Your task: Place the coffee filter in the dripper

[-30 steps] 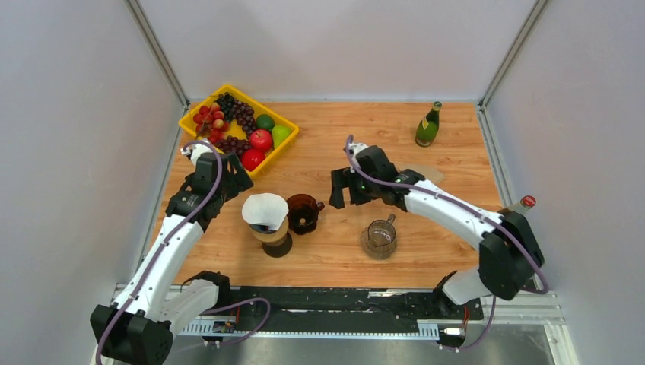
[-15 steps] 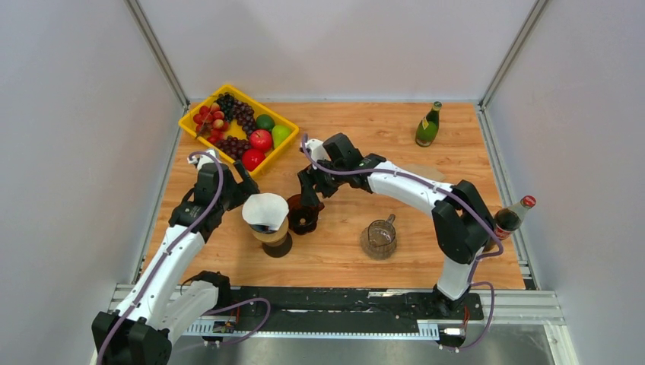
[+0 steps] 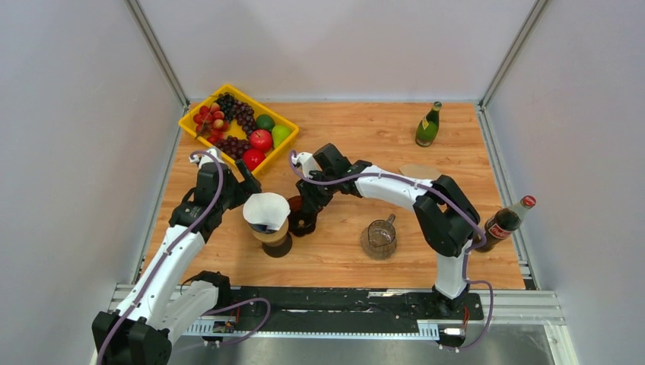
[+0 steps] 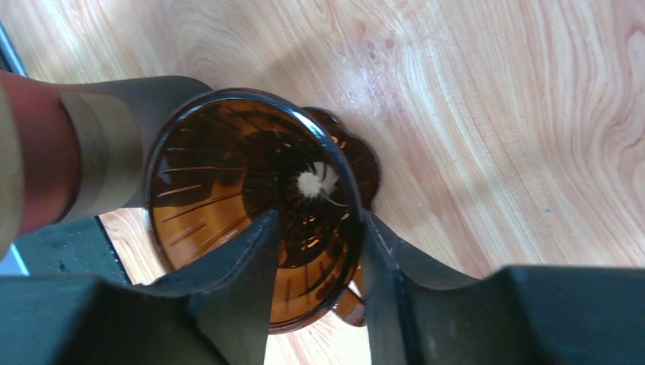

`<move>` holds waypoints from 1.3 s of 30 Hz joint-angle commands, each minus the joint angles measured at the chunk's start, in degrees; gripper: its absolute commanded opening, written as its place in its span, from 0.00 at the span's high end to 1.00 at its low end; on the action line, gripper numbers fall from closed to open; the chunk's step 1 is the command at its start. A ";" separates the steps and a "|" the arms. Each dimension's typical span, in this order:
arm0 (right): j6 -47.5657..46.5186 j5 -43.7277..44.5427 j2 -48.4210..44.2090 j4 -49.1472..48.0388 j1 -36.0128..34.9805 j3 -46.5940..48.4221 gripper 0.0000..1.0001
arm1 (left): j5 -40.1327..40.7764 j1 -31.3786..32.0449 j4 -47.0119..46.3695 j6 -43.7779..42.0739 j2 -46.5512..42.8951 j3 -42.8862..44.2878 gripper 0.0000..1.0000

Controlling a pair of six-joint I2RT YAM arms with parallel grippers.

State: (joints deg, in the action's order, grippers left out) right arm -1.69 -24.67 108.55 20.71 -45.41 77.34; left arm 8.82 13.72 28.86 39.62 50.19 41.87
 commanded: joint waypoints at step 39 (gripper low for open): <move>21.24 25.64 -31.64 8.80 6.10 0.87 1.00 | 1.91 -0.36 -1.58 1.84 -6.16 0.61 0.00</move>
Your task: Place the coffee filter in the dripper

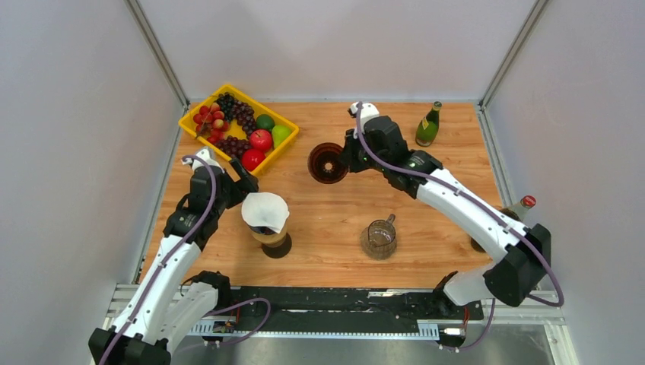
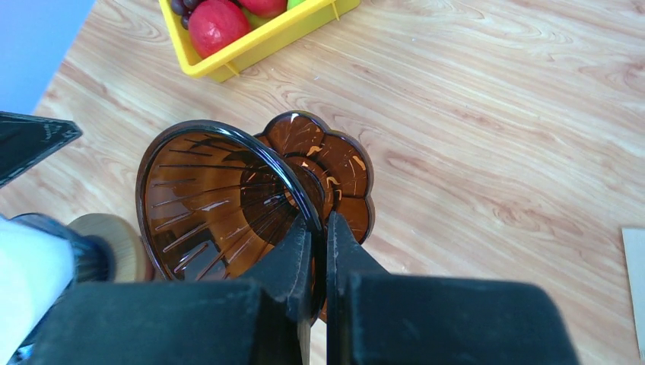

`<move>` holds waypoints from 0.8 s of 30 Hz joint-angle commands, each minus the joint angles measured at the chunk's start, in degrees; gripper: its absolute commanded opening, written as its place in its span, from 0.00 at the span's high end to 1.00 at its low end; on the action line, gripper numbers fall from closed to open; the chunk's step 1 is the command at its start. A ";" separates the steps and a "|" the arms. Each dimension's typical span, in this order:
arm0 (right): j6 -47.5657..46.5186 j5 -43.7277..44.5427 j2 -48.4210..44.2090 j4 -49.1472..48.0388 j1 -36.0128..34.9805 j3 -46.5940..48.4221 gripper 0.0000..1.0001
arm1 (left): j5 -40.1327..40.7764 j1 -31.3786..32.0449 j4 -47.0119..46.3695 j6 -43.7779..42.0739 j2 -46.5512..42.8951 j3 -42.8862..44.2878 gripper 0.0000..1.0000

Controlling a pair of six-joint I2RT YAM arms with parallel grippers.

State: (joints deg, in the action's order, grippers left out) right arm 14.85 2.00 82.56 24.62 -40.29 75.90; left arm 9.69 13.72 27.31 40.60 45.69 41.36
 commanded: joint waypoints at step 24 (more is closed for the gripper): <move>10.21 -5.56 -26.87 26.38 7.11 -15.96 1.00 | 8.29 -0.36 7.51 2.30 -10.02 4.70 0.00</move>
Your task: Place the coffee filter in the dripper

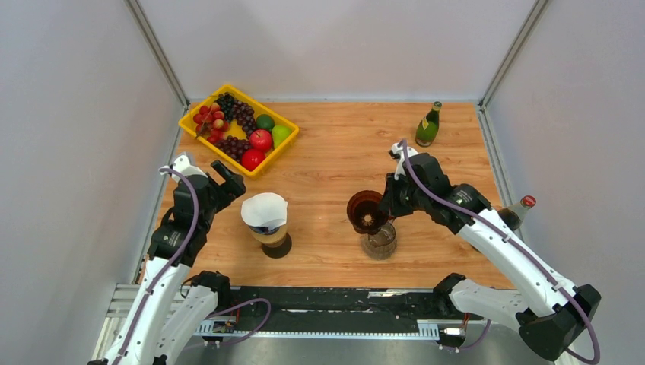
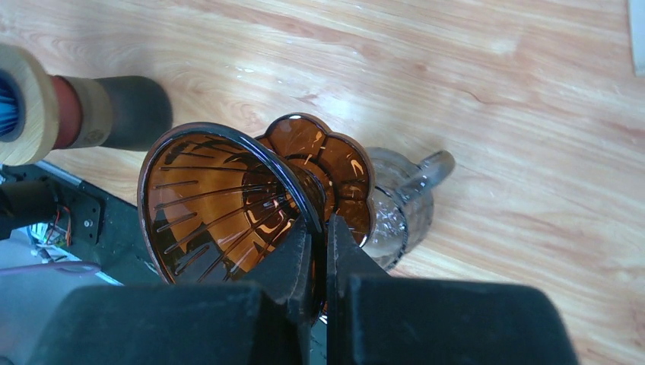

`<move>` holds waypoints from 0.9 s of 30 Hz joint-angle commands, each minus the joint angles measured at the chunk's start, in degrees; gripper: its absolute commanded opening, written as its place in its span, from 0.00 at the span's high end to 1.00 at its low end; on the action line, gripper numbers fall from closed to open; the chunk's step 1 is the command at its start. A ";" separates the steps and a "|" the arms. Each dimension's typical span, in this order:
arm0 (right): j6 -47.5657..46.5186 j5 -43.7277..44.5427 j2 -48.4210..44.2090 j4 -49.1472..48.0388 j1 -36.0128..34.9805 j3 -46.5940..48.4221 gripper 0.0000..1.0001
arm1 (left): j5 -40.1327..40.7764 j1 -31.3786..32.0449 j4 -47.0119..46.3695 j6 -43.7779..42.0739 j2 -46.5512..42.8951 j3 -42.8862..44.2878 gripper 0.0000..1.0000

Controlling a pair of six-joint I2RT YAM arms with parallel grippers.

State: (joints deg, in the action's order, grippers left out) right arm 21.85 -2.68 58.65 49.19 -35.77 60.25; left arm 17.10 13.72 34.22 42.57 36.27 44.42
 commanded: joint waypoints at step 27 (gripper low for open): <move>3.50 -5.65 -2.58 3.38 8.24 -6.95 0.98 | -1.52 -0.36 -0.03 -2.78 -1.17 3.30 0.00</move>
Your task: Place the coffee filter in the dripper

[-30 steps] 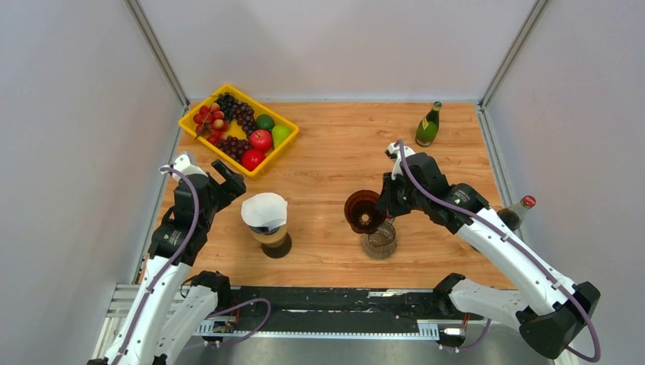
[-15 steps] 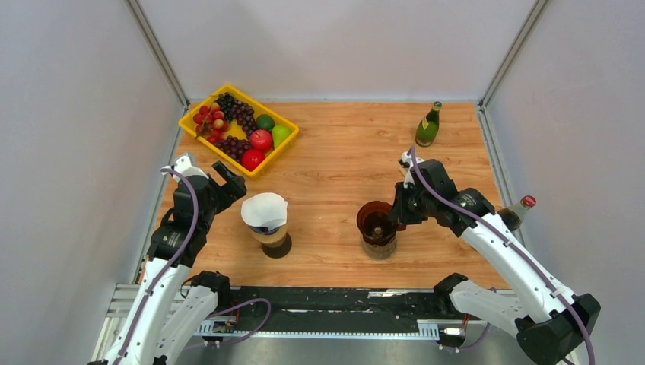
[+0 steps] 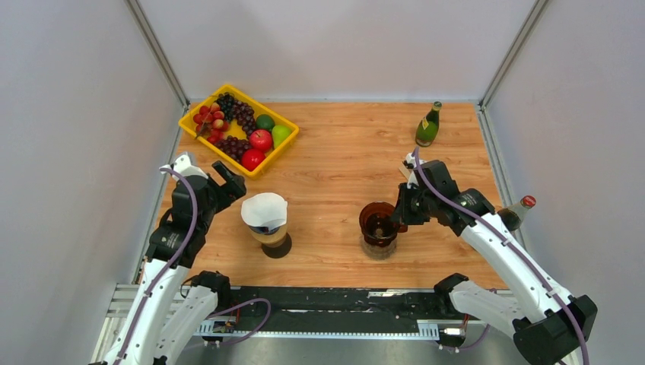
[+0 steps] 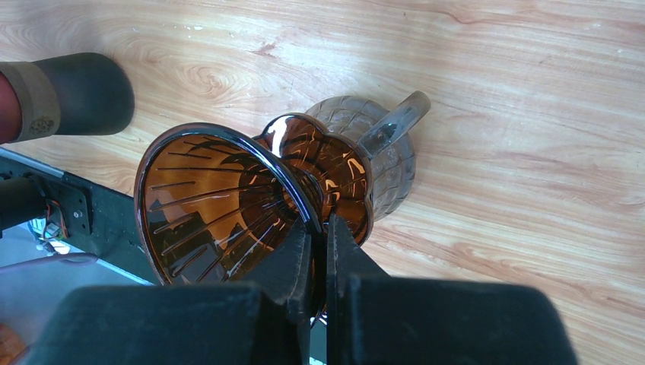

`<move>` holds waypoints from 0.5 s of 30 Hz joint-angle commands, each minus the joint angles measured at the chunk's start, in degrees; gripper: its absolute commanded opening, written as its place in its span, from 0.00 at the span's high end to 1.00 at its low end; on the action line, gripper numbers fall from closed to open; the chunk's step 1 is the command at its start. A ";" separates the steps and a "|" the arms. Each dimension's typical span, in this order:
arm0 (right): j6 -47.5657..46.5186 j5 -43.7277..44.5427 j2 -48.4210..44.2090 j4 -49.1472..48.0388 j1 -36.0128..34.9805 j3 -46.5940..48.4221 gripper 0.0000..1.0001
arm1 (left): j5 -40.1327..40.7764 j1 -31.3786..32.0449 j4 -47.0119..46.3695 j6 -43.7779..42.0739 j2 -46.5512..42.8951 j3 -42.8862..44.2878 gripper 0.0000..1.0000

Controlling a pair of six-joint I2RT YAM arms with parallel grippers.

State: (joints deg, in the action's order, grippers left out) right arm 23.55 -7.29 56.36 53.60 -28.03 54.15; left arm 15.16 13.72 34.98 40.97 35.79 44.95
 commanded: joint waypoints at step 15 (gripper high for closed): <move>4.51 -1.01 -0.55 4.20 0.89 2.43 0.94 | 1.08 -0.36 -0.02 -1.23 -1.37 3.44 0.00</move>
State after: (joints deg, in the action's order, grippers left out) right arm 26.13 -9.10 56.51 54.37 -27.44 53.98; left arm 15.35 13.72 35.05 40.62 35.07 45.87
